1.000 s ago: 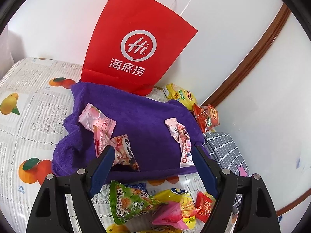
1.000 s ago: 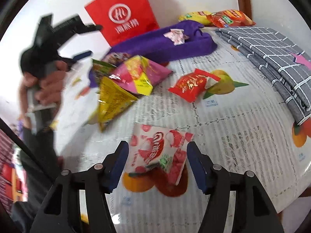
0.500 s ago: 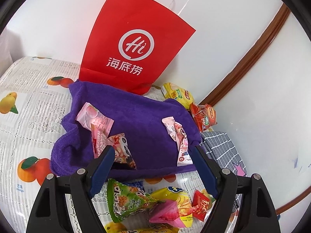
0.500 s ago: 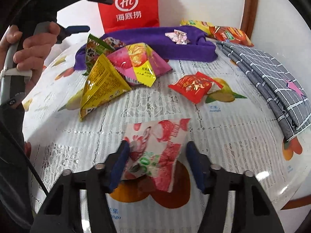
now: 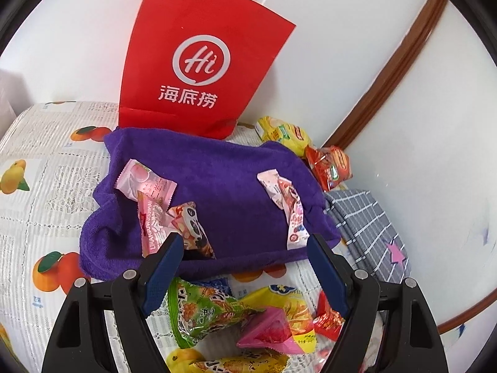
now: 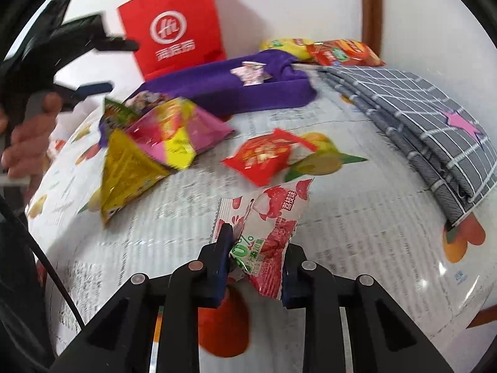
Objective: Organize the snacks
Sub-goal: 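Grasp the white-red strawberry packet on the bed with the right tool, then grasp the green triangular snack bag with the left tool while the right tool holds its packet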
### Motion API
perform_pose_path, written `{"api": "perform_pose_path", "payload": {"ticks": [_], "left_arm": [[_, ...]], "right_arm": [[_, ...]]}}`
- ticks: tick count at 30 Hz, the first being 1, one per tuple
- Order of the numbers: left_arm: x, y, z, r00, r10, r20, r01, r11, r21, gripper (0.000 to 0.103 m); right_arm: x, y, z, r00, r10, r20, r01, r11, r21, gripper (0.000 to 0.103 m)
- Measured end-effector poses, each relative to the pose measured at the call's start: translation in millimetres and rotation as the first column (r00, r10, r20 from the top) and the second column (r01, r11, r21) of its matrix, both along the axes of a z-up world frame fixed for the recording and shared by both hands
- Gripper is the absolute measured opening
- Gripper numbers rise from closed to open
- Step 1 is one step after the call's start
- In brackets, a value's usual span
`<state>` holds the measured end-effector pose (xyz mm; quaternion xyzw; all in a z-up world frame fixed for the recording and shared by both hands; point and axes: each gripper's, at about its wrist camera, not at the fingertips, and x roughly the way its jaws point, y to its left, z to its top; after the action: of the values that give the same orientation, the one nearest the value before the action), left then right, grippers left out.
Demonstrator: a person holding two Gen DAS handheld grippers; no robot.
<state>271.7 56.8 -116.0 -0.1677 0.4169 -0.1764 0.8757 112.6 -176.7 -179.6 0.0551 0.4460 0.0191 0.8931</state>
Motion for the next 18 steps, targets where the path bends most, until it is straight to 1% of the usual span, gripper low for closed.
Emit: {"api": "perform_pose_path", "payload": {"ticks": [3, 6, 11, 12, 15, 18], "left_arm": [[-4.8, -0.8, -3.5, 1.0, -0.024, -0.013, 0.024, 1.0, 0.008, 0.08], [-14.1, 1.0, -11.0, 0.999, -0.049, -0.021, 0.05, 0.999, 0.01, 0.08], [-22.9, 6.4, -31.6, 0.993, -0.082, -0.085, 0.082, 0.997, -0.003, 0.08], [-24.1, 5.8, -33.9, 0.992, -0.085, -0.09, 0.086, 0.996, 0.008, 0.08], [-26.6, 0.7, -41.5, 0.991, -0.091, -0.102, 0.1, 0.991, 0.084, 0.079], [-26.0, -5.0, -50.2, 0.987, -0.103, -0.126, 0.118, 0.986, 0.12, 0.079]], "right_arm": [[1.3, -13.7, -1.7, 0.999, -0.037, 0.014, 0.037, 0.999, 0.007, 0.026], [2.1, -20.4, -3.6, 0.999, -0.042, 0.029, 0.042, 0.999, 0.011, 0.026], [4.0, -18.5, -5.0, 0.998, -0.036, 0.05, 0.037, 0.999, -0.014, 0.026], [4.1, -18.1, -5.3, 0.998, -0.034, 0.055, 0.035, 0.999, -0.019, 0.026], [5.5, -19.4, -5.8, 0.998, -0.036, 0.058, 0.037, 0.999, -0.015, 0.027], [6.6, -19.3, -6.2, 0.997, -0.041, 0.06, 0.042, 0.999, -0.018, 0.027]]}}
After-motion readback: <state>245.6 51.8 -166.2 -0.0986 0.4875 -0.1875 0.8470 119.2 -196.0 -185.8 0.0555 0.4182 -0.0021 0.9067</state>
